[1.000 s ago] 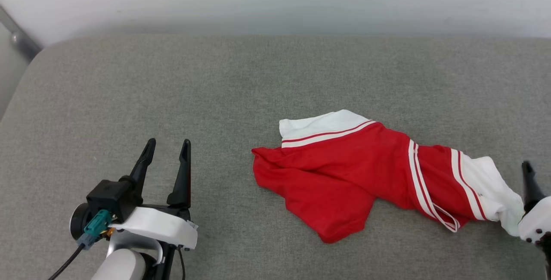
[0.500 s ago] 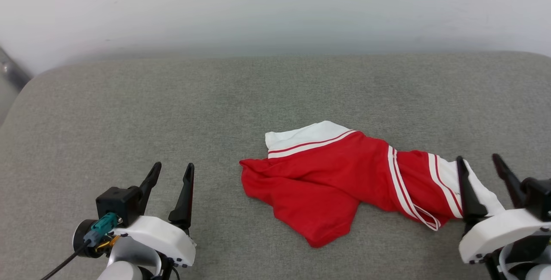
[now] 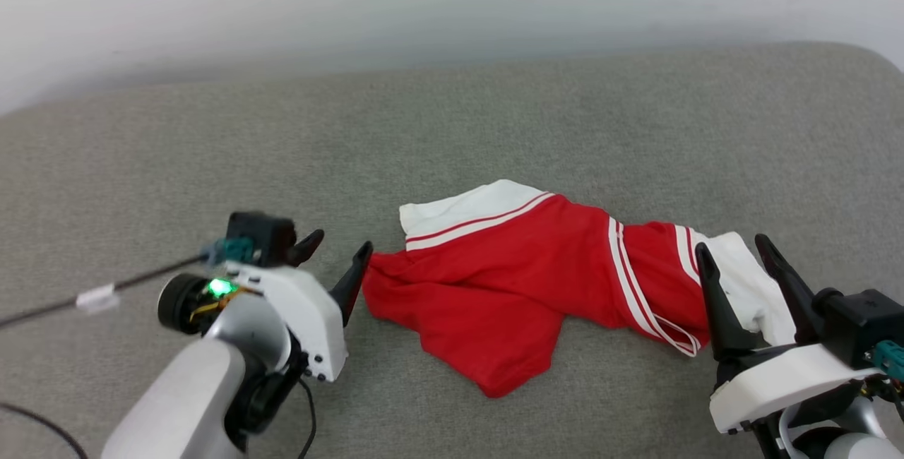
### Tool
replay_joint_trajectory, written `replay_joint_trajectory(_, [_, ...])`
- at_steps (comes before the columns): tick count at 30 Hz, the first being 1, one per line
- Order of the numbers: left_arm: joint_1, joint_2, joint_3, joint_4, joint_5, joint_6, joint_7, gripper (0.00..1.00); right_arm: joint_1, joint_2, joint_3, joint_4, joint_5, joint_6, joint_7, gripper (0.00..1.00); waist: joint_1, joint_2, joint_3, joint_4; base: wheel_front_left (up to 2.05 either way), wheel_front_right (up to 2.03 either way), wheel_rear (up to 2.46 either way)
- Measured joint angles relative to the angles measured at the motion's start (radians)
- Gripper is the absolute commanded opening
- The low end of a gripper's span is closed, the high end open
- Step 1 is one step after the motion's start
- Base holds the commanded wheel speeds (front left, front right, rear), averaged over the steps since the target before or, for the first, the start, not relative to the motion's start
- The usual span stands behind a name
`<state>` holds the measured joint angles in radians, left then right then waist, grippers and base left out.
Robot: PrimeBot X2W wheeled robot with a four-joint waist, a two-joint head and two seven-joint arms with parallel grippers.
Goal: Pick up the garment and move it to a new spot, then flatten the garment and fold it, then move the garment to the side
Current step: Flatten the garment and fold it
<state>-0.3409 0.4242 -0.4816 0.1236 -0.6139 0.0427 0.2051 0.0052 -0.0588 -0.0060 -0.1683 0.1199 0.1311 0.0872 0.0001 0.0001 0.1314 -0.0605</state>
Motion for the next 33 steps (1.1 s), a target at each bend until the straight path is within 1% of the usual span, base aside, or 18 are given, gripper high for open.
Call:
replay_joint_trajectory(3, [-0.076, 0.008, -0.028, 0.020, -0.024, -0.036, 0.119, 1.00, -0.008, 0.002, 0.013, 0.002, 0.004, 0.000, -0.003, 1.00, 0.0000, 0.0000, 0.027, -0.018, 0.00, 0.00, 0.00])
replay_joint_trajectory(8, [-0.217, 0.033, -0.042, 0.057, -0.060, -0.083, 0.288, 1.00, -0.043, 0.004, 0.031, 0.014, 0.015, 0.000, -0.021, 1.00, 0.0000, 0.0000, 0.087, -0.049, 0.00, 0.00, 0.00])
replay_joint_trajectory(12, [-0.317, 0.048, -0.053, 0.091, -0.090, -0.119, 0.390, 1.00, -0.077, 0.006, 0.048, 0.034, 0.024, 0.000, -0.044, 1.00, 0.0000, 0.0000, 0.141, -0.083, 0.00, 0.00, 0.00])
replay_joint_trajectory(15, [-0.387, 0.058, -0.064, 0.126, -0.100, -0.139, 0.440, 1.00, -0.096, 0.006, 0.048, 0.050, 0.037, 0.000, -0.065, 1.00, 0.0000, 0.0000, 0.181, -0.108, 0.00, 0.00, 0.00])
replay_joint_trajectory(18, [-0.440, 0.062, -0.076, 0.175, -0.114, -0.149, 0.483, 1.00, -0.115, 0.006, 0.053, 0.073, 0.054, 0.000, -0.084, 1.00, 0.0000, 0.0000, 0.219, -0.130, 0.00, 0.00, 0.00])
replay_joint_trajectory(22, [-0.499, 0.046, -0.097, 0.247, -0.130, -0.157, 0.545, 1.00, -0.131, 0.006, 0.056, 0.106, 0.066, 0.000, -0.103, 1.00, 0.0000, 0.0000, 0.263, -0.152, 0.00, 0.00, 0.00])
replay_joint_trajectory(30, [-0.565, 0.048, -0.139, 0.355, -0.156, -0.162, 0.696, 1.00, -0.154, 0.007, 0.070, 0.152, 0.090, 0.000, -0.125, 1.00, -0.0001, 0.0000, 0.288, -0.196, 0.00, 0.00, 0.00])
replay_joint_trajectory(31, [-0.566, 0.045, -0.140, 0.364, -0.166, -0.158, 0.713, 0.96, -0.157, 0.007, 0.067, 0.156, 0.090, 0.000, -0.129, 1.00, -0.0001, 0.0000, 0.287, -0.200, 0.00, 0.00, 0.00])
replay_joint_trajectory(32, [-0.566, 0.041, -0.140, 0.371, -0.173, -0.156, 0.728, 0.54, -0.160, 0.007, 0.066, 0.160, 0.090, 0.000, -0.130, 1.00, -0.0001, 0.0000, 0.286, -0.202, 0.00, 0.00, 0.00])
replay_joint_trajectory(33, [-0.566, 0.040, -0.140, 0.375, -0.176, -0.156, 0.733, 0.37, -0.162, 0.006, 0.065, 0.161, 0.091, 0.000, -0.131, 1.00, -0.0001, 0.0000, 0.286, -0.205, 0.00, 0.00, 0.00])
